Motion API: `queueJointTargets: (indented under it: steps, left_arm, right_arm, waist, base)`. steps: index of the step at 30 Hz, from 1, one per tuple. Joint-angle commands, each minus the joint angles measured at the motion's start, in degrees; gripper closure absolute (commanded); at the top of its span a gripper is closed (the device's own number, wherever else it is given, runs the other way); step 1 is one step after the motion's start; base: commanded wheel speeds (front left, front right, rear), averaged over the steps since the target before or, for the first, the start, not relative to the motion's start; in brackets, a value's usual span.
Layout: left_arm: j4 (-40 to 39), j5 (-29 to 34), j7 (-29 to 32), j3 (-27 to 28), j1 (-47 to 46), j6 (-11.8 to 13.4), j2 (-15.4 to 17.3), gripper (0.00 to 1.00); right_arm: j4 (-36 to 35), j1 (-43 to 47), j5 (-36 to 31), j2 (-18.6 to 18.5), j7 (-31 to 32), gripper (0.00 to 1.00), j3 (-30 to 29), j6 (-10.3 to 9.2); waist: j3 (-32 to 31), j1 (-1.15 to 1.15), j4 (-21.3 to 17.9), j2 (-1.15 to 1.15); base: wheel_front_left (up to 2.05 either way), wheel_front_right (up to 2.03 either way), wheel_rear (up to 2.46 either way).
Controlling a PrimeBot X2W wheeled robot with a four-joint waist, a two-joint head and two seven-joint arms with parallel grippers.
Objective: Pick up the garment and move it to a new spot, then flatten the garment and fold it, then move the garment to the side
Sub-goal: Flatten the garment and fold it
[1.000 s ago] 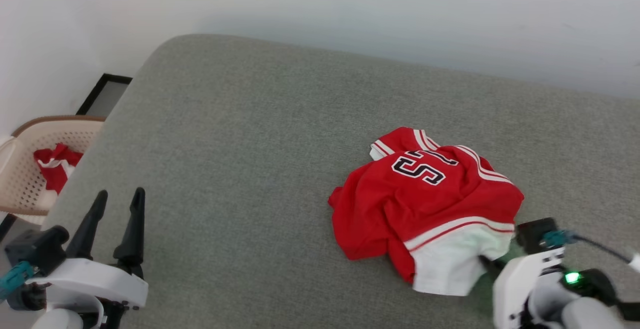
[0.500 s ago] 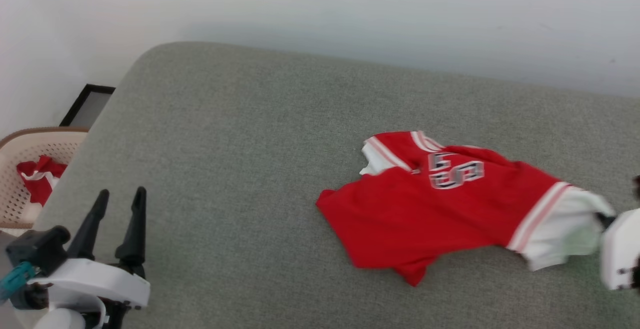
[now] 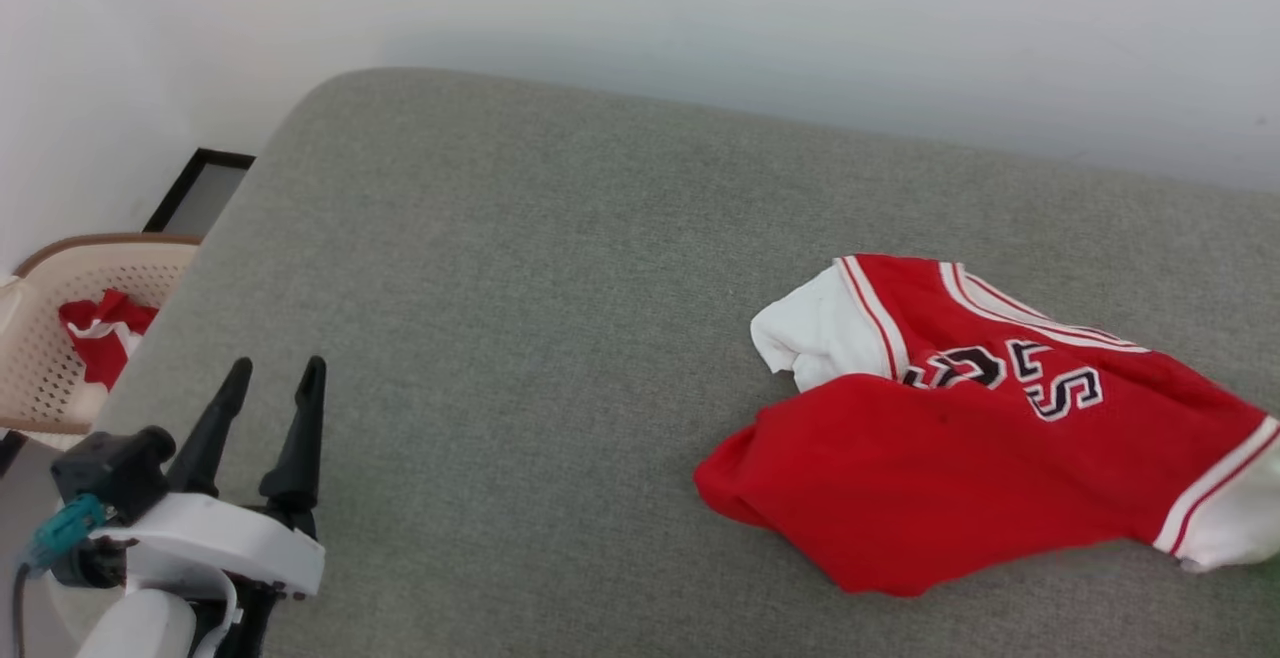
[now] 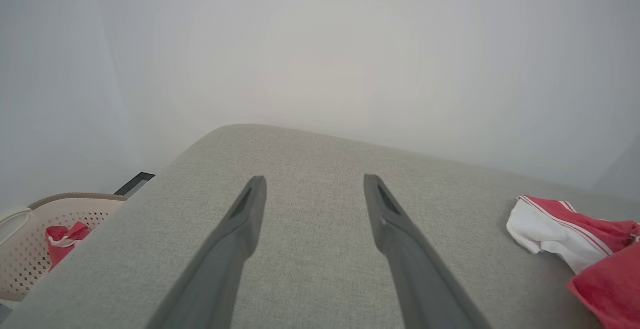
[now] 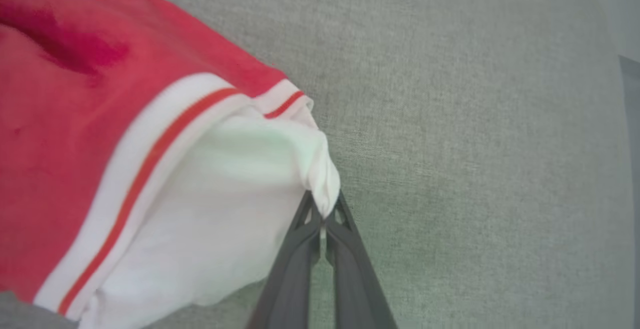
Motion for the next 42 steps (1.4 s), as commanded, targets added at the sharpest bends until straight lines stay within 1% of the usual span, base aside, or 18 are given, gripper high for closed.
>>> queueJointTargets:
  steps: [1, 7, 9, 10, 11, 14, 20, 21, 22, 24, 26, 31, 32, 38, 39, 42]
  left_arm:
    - [0.29, 0.16, -0.02, -0.16, -0.66, -0.33, 0.03, 0.0]
    - [1.15, 0.01, -0.02, -0.86, -1.69, -0.61, 0.08, 0.0]
    - [1.33, 0.03, 0.06, -0.98, -2.14, -0.66, 0.35, 0.0]
    - [1.39, -0.04, 0.13, -1.01, -2.22, -0.7, 0.46, 0.0]
    - [1.4, -0.07, 0.24, -1.08, -2.29, -0.74, 0.62, 0.0]
    - [1.31, 0.01, 0.96, -1.59, -2.68, -0.94, 1.31, 0.0]
    - [-0.34, -1.07, 3.72, -2.67, -4.22, -1.3, 2.86, 0.0]
    - [-0.34, -1.07, 3.72, -2.67, -4.22, -1.3, 2.86, 0.0]
    - [-1.31, -1.21, 5.34, -3.2, -4.86, -1.37, 3.55, 0.0]
    - [-2.44, -1.59, 7.28, -3.69, -5.8, -1.43, 4.2, 0.0]
    - [-3.49, -2.04, 9.6, -4.37, -6.82, -1.51, 4.69, 0.0]
    - [-4.79, -3.34, 16.36, -6.72, -11.09, -1.63, 5.35, 0.0]
    - [-4.79, -3.34, 16.36, -6.72, -11.09, -1.63, 5.35, 0.0]
    - [-4.43, -5.52, 23.96, -9.74, -16.41, -1.82, 4.73, 0.0]
    - [-4.22, -6.04, 25.5, -10.43, -17.23, -1.84, 4.38, 0.0]
    - [-2.48, -6.73, 30.27, -12.16, -19.76, -1.88, 4.69, 0.0]
  right_arm:
    - [1.83, -0.62, 0.49, 0.54, -0.26, 1.0, 0.28, -0.1]
    - [9.42, -2.39, 2.88, 2.31, -2.2, 1.0, 0.89, -0.08]
    - [10.82, -3.35, 3.11, 2.5, -3.0, 0.65, 1.77, -0.08]
    - [11.21, -3.71, 3.45, 2.51, -3.3, 0.29, 2.08, -0.08]
    - [11.48, -4.21, 3.76, 2.46, -3.57, 0.0, 2.53, -0.08]
    - [11.37, -5.35, 5.51, 2.2, -3.26, 0.0, 3.72, -0.08]
    - [7.05, -5.48, 8.42, 0.74, -3.99, 0.0, 5.99, -0.09]
    - [7.05, -5.48, 8.42, 0.74, -3.99, 0.0, 5.99, -0.09]
    - [4.68, -4.53, 9.07, 0.54, -4.81, 0.0, 6.41, -0.09]
    - [2.2, -3.61, 8.95, 0.39, -6.37, 0.0, 6.2, -0.09]
    - [-0.58, -2.8, 8.87, 1.02, -8.84, 0.0, 5.4, -0.09]
    - [-8.62, 0.47, 7.01, 4.11, -18.04, 0.0, 3.55, -0.09]
    - [-8.62, 0.47, 7.01, 4.11, -18.04, 0.0, 3.55, -0.09]
    - [-19.28, 5.73, 2.59, 9.27, -28.12, 0.0, 2.56, -0.09]
    - [-20.56, 6.56, 1.63, 10.24, -29.37, 0.0, 2.18, -0.09]
    - [-23.88, 8.53, -0.34, 13.39, -31.72, 0.0, 1.5, -0.09]
  waist:
    - [0.05, 0.0, 0.22, 0.0]
    - [0.18, 0.0, 0.43, 0.0]
    - [0.14, 0.0, 0.05, 0.0]
    - [0.09, 0.0, -0.23, 0.0]
    - [-0.01, 0.0, -0.58, 0.0]
    - [-0.41, 0.0, -1.76, 0.0]
    - [-1.44, 0.0, -5.06, 0.0]
    - [-1.44, 0.0, -5.06, 0.0]
    - [-1.85, 0.0, -6.34, 0.0]
    - [-2.12, 0.0, -7.67, 0.0]
    - [-2.24, 0.0, -9.06, 0.0]
    - [-2.1, 0.0, -12.77, 0.0]
    - [-2.1, 0.0, -12.77, 0.0]
    - [-1.29, 0.0, -17.49, 0.0]
    - [-1.05, 0.0, -18.14, 0.0]
    - [-0.1, 0.0, -20.26, 0.0]
  base:
    - [0.0, 0.0, 0.0]
    - [0.0, 0.0, 0.0]
    - [0.0, 0.0, 0.0]
    - [0.0, 0.0, 0.0]
    - [0.0, 0.0, 0.0]
    - [0.0, 0.0, 0.0]
    - [0.0, 0.0, 0.0]
    - [0.0, 0.0, 0.0]
    - [0.0, 0.0, 0.0]
    - [0.0, 0.0, 0.0]
    - [0.0, 0.0, 0.0]
    - [0.0, 0.0, 0.0]
    - [0.0, 0.0, 0.0]
    - [0.0, 0.0, 0.0]
    - [0.0, 0.0, 0.0]
    - [0.0, 0.0, 0.0]
